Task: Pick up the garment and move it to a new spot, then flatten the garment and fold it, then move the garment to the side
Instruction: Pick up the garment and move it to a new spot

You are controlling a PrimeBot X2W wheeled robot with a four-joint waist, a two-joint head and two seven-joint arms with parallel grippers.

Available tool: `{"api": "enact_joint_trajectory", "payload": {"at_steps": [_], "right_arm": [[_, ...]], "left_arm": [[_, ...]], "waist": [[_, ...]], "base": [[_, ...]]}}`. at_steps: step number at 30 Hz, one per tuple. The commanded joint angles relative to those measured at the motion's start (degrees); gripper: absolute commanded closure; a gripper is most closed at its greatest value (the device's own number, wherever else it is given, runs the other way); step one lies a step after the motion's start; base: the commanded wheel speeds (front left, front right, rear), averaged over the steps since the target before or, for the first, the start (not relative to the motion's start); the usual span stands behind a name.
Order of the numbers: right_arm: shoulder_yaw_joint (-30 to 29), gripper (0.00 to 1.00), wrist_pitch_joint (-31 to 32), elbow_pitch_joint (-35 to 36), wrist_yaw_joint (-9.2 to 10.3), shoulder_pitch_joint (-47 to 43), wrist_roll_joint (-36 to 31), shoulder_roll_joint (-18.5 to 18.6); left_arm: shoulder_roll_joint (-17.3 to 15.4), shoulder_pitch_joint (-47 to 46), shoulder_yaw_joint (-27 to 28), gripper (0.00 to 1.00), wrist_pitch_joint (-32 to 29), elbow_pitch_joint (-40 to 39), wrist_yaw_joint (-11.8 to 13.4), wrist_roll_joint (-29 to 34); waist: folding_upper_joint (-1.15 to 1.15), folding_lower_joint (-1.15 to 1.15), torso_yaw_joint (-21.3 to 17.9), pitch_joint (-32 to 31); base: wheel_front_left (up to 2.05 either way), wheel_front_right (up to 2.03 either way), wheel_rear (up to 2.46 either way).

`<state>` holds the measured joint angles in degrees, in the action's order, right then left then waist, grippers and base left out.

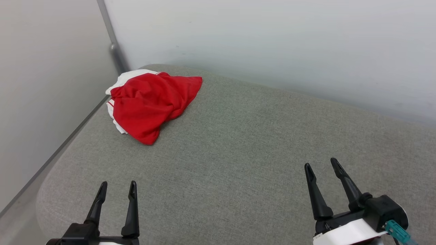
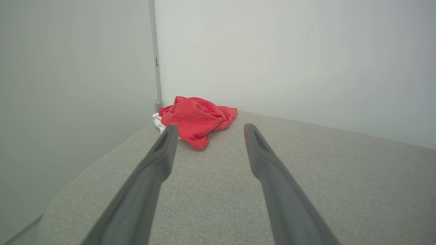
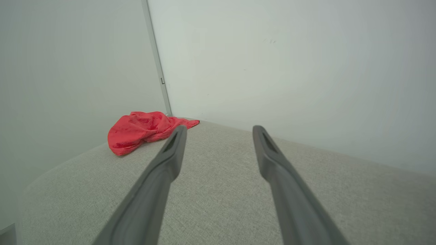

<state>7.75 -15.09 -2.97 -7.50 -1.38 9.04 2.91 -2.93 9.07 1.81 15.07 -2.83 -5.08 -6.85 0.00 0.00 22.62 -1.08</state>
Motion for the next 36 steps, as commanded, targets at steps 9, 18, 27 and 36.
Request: {"api": "enact_joint_trajectory", "payload": {"at_steps": [9,18,27,36], "right_arm": [[-0.3,0.00,-0.1,0.1,0.02,0.5,0.1,-0.1],[-0.3,0.00,-0.1,1.6,0.02,4.5,-2.8,0.0],[-0.9,0.00,-0.1,4.6,0.02,9.2,-5.8,0.0],[-1.4,0.00,-0.1,7.3,0.02,12.2,-6.2,0.0]], "left_arm": [[0.1,-0.2,0.0,0.00,0.2,-0.3,0.6,-1.1],[-0.1,-8.4,2.8,0.00,0.2,2.6,-1.3,-2.9],[-15.4,-31.2,1.0,0.00,-3.0,15.9,-2.4,-14.5],[-38.1,-53.0,-7.9,0.00,-31.7,26.8,-2.4,-38.6]], "waist": [[0.00,0.00,-1.4,1.9],[0.00,0.00,-6.5,11.1],[0.00,0.00,-13.1,24.2],[0.00,0.00,-18.6,34.1]], "base": [[0.00,0.00,0.00],[0.00,0.00,0.00],[0.00,0.00,0.00],[0.00,0.00,0.00]]}}
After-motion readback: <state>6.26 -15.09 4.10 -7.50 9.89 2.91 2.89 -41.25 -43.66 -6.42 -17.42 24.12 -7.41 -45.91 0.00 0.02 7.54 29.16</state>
